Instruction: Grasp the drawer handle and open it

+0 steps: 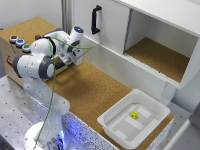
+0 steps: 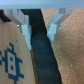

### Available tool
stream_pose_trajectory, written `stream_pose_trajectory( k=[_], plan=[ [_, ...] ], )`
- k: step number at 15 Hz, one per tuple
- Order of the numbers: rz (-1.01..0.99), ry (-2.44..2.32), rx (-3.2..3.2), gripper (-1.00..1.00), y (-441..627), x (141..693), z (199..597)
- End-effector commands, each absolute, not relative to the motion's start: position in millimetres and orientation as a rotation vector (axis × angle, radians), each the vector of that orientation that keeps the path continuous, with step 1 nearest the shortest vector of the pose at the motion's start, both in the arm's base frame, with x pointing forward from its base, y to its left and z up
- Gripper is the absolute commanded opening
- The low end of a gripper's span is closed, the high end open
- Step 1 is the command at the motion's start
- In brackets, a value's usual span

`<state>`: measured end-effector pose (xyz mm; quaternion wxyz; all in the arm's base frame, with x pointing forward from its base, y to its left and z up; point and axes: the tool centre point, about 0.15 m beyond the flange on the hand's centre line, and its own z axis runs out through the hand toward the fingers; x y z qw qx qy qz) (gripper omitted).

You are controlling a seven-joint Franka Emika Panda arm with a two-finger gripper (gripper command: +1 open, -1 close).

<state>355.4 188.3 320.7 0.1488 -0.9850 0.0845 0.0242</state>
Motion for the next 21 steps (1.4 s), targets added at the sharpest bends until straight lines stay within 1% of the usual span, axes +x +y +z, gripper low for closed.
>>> stream_pose_trajectory(
  k=[1, 2, 3, 4, 10, 15, 21],
  plan=[
    [0.075, 0.386, -2.8, -1.0, 122.2, 374.7, 286.0],
    [0.1, 0.378, -2.799, -1.0, 117.2, 377.2, 285.6],
    [0.114, 0.365, -2.812, 1.0, 113.0, 378.5, 284.5],
    [0.132, 0.374, -2.81, 1.0, 105.9, 378.9, 283.9],
    [0.09, 0.252, -2.819, 1.0, 107.2, 360.8, 307.2],
    [-0.019, 0.225, -2.808, 1.0, 107.6, 346.6, 349.8],
    [-0.074, 0.198, -2.851, 1.0, 104.4, 336.2, 371.9]
  ],
)
